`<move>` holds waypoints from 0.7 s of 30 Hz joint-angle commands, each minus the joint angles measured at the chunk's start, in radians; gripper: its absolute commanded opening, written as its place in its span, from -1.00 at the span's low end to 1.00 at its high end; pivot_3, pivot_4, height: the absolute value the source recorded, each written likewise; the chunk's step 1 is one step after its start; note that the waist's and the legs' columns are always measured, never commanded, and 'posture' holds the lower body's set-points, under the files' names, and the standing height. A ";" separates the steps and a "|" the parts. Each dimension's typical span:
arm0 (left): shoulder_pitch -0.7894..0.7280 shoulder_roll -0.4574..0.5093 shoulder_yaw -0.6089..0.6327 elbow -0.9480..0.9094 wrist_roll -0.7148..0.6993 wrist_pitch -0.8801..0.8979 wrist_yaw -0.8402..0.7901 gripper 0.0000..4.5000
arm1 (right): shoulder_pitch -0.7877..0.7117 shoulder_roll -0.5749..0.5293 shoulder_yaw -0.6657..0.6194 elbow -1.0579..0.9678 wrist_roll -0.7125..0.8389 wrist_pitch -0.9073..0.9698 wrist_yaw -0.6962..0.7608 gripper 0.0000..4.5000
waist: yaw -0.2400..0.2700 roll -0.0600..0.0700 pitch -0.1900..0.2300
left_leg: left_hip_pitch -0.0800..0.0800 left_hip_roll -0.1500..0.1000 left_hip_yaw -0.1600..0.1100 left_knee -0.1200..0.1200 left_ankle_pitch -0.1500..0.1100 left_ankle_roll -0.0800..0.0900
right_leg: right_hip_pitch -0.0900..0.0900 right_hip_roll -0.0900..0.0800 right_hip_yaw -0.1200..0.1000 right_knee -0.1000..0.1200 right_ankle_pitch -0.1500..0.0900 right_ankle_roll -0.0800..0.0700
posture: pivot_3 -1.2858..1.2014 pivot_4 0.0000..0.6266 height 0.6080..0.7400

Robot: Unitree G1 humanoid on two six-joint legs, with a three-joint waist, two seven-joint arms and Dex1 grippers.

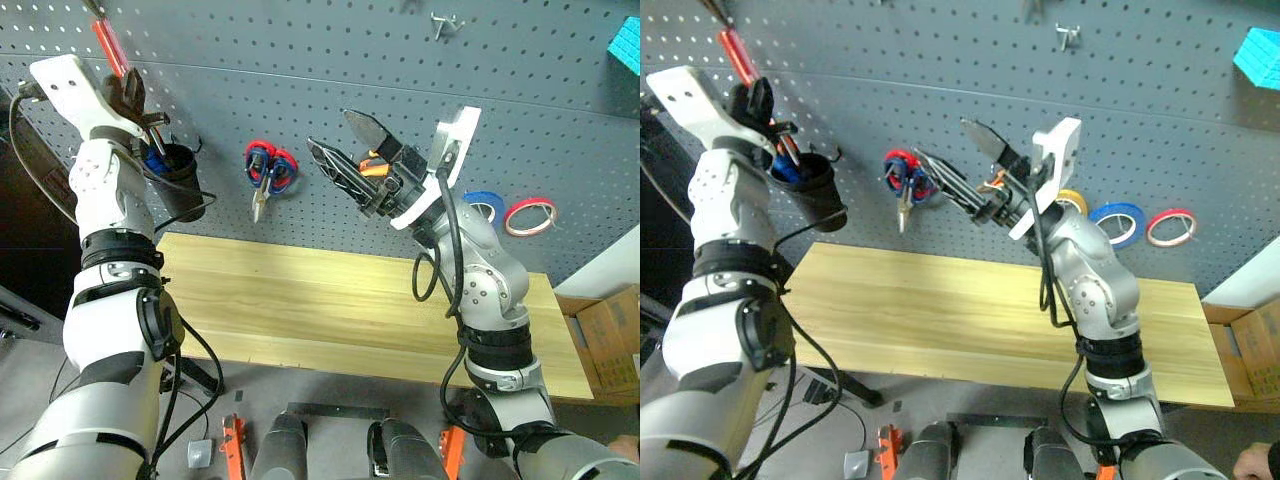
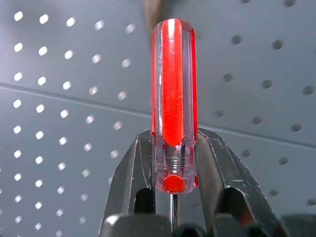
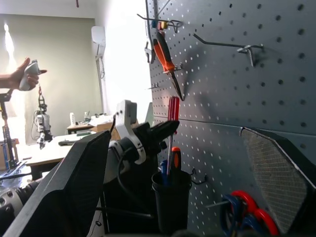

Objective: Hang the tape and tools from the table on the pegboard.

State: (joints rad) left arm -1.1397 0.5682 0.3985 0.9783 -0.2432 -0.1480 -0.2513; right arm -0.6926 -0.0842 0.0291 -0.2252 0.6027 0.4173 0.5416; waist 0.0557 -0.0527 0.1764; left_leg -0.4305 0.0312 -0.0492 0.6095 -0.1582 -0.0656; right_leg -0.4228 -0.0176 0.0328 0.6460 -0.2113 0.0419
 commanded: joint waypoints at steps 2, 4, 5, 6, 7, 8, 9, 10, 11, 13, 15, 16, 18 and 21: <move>0.002 0.005 -0.010 0.000 0.010 -0.031 0.011 -0.66 | -0.003 -0.007 -0.005 -0.062 0.002 -0.007 -0.017 1.00 | -0.006 0.000 0.000 | 0.000 0.000 0.000 0.000 0.000 0.000 | 0.000 0.000 0.000 0.000 0.000 0.000 | 0.15 -0.75 1.00; 0.018 0.006 -0.007 -0.002 0.009 -0.028 0.020 -0.66 | 0.001 -0.011 -0.007 -0.069 0.003 -0.004 -0.023 1.00 | -0.007 0.000 0.000 | 0.000 0.000 0.000 0.000 0.000 0.000 | 0.000 0.000 0.000 0.001 0.000 0.000 | 0.14 -0.74 1.00; 0.026 0.007 -0.007 -0.001 0.010 -0.024 0.023 -0.66 | 0.004 -0.013 -0.008 -0.070 0.004 -0.003 -0.024 1.00 | -0.008 0.000 0.000 | 0.000 0.000 0.000 0.000 0.000 0.000 | 0.000 0.000 0.000 0.001 0.000 0.000 | 0.14 -0.74 1.00; 0.032 0.008 -0.008 -0.002 0.011 -0.021 0.025 -0.66 | 0.005 -0.015 -0.007 -0.072 0.006 -0.002 -0.026 1.00 | -0.008 0.000 0.000 | 0.000 0.000 0.000 0.000 0.000 0.000 | 0.000 0.000 0.000 0.001 0.000 0.000 | 0.14 -0.73 1.00; 0.040 0.011 -0.007 -0.003 0.010 -0.019 0.030 -0.66 | 0.006 -0.016 -0.007 -0.071 0.006 -0.003 -0.027 1.00 | -0.008 0.000 0.000 | 0.000 0.000 0.000 0.000 0.000 0.000 | 0.000 0.000 0.000 0.001 0.000 0.000 | 0.14 -0.73 1.00; 0.046 0.013 -0.005 -0.004 0.009 -0.017 0.032 -0.32 | 0.006 -0.016 -0.006 -0.071 0.007 -0.003 -0.029 1.00 | -0.009 0.000 0.000 | 0.000 0.000 0.000 0.000 0.000 0.000 | 0.000 0.000 0.000 0.001 0.000 0.000 | 0.14 -0.72 1.00; 0.050 0.015 -0.004 -0.007 0.007 -0.016 0.035 -0.22 | 0.005 -0.016 -0.006 -0.070 0.008 -0.003 -0.030 1.00 | -0.009 0.000 0.000 | 0.000 0.000 0.000 0.000 0.000 0.000 | 0.000 0.000 0.000 0.001 0.000 0.000 | 0.14 -0.72 1.00; 0.053 0.016 -0.003 -0.011 0.006 -0.015 0.039 -0.06 | 0.005 -0.017 -0.006 -0.069 0.008 -0.003 -0.030 1.00 | -0.009 0.000 0.000 | 0.000 0.000 0.000 0.000 0.000 0.000 | 0.000 0.000 0.000 0.001 0.000 0.000 | 0.14 -0.71 1.00; 0.054 0.016 -0.002 -0.014 0.004 -0.014 0.042 0.04 | 0.004 -0.017 -0.006 -0.068 0.007 -0.004 -0.029 1.00 | -0.008 0.000 0.000 | 0.000 0.000 0.000 0.000 0.000 0.000 | 0.000 0.000 0.000 0.001 0.000 0.000 | 0.15 -0.71 1.00; 0.051 0.013 0.006 -0.017 -0.005 -0.008 0.048 0.35 | 0.004 -0.018 -0.007 -0.066 0.008 -0.004 -0.029 1.00 | -0.007 0.000 0.000 | 0.000 0.000 0.000 0.001 0.000 0.000 | 0.000 0.000 0.000 0.001 0.000 0.000 | 0.15 -0.70 1.00; 0.049 0.012 0.004 -0.022 -0.006 -0.005 0.048 0.61 | 0.004 -0.019 -0.007 -0.065 0.007 -0.004 -0.028 1.00 | -0.006 0.000 0.000 | 0.000 0.000 0.000 0.001 0.000 0.000 | 0.000 0.000 0.000 0.001 0.000 0.000 | 0.15 -0.70 1.00; 0.048 0.011 0.002 -0.025 -0.006 -0.004 0.047 0.75 | 0.004 -0.019 -0.007 -0.065 0.007 -0.004 -0.027 1.00 | -0.006 0.000 0.000 | 0.000 0.000 0.000 0.001 0.000 0.000 | 0.000 0.000 0.000 0.001 0.000 0.000 | 0.15 -0.70 1.00; 0.046 0.009 -0.001 -0.029 -0.006 -0.003 0.046 0.97 | 0.003 -0.020 -0.007 -0.063 0.007 -0.004 -0.026 1.00 | -0.007 0.000 0.000 | 0.000 0.000 0.000 0.001 0.000 0.000 | 0.000 0.000 0.000 0.001 0.000 0.000 | 0.14 -0.70 1.00; 0.047 0.004 -0.001 -0.046 -0.009 0.003 0.045 0.97 | 0.002 -0.023 -0.008 -0.061 0.006 -0.005 -0.025 1.00 | -0.007 0.000 0.000 | 0.000 0.000 0.000 0.001 0.000 0.000 | 0.000 0.000 0.000 0.001 0.000 0.000 | 0.14 -0.70 1.00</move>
State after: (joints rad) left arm -1.0745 0.5643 0.3993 0.9890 -0.2466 -0.1385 -0.2072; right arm -0.6818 -0.1015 0.0316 -0.2534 0.6030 0.4203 0.5181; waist 0.0488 -0.0526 0.1764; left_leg -0.4303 0.0314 -0.0494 0.6105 -0.1580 -0.0651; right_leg -0.4226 -0.0175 0.0328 0.6473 -0.2111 0.0419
